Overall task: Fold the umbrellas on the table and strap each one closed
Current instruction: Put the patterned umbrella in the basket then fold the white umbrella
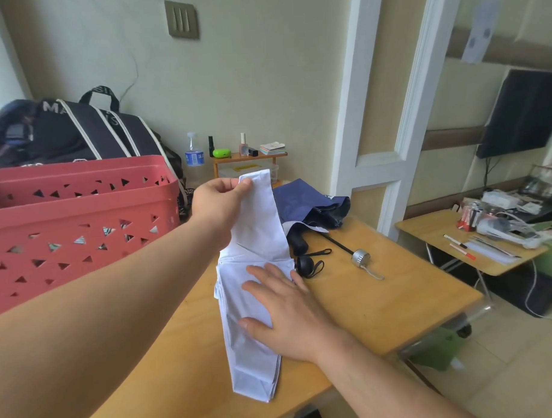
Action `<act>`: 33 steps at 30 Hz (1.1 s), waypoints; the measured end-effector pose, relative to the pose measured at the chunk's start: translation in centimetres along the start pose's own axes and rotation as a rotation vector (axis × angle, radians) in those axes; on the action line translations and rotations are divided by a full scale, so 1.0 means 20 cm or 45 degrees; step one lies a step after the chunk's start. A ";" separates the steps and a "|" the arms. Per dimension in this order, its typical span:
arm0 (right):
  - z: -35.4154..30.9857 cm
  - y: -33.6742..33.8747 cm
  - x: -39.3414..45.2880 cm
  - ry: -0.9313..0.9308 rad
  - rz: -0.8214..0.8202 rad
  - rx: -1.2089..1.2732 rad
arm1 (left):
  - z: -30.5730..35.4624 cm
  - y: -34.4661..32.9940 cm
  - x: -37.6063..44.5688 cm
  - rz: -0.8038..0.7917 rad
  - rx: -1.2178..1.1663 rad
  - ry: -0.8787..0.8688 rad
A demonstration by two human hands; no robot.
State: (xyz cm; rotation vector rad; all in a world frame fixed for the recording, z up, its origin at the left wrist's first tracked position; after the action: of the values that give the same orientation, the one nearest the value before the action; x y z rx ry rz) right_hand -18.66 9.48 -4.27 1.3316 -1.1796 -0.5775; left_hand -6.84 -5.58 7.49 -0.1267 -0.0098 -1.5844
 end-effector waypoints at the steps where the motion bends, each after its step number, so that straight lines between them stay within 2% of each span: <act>1: -0.01 -0.01 -0.01 0.008 0.099 0.021 | 0.01 0.01 -0.03 0.000 -0.011 -0.009; 4: 0.00 -0.02 -0.03 0.040 0.488 0.113 | 0.03 0.04 -0.12 -0.001 -0.013 -0.012; 6: 0.02 0.03 -0.03 -0.057 0.708 0.264 | 0.03 0.07 -0.18 -0.018 -0.023 -0.003; 9: 0.07 0.17 0.00 -0.320 0.899 0.490 | -0.01 0.12 -0.29 -0.053 -0.054 -0.010; 11: 0.07 0.28 0.03 -0.402 0.969 0.662 | -0.06 0.16 -0.38 -0.064 -0.066 -0.021; 13: 0.06 0.36 0.06 -0.397 0.957 0.731 | -0.13 0.19 -0.47 -0.093 -0.090 -0.033; 18: -0.05 0.41 0.07 -0.291 0.722 0.709 | -0.19 0.23 -0.62 -0.120 -0.103 -0.028; 24: -0.10 0.37 0.04 -0.337 0.714 0.880 | -0.24 0.27 -0.68 -0.118 -0.126 0.029; 29: -0.14 0.30 -0.01 -0.416 0.711 1.026 | -0.35 0.29 -0.77 -0.116 -0.035 0.033; 33: -0.19 0.19 -0.09 -0.474 0.687 1.015 | -0.45 0.32 -0.82 -0.022 0.234 -0.144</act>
State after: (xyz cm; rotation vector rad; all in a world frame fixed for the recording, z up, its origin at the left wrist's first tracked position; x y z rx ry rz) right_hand -17.12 13.57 -0.67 1.4796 -2.1257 0.0768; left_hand -0.95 9.78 -3.40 -0.0728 -0.2446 -1.5835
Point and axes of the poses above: each hand's wrist, its own x-axis towards the middle knuckle, its own y-axis out of the back of the hand, z = x × y, the point moved 1 cm from there along x, towards the middle knuckle, and after that the axes turned 7 degrees about y, right-handed, at the moved point
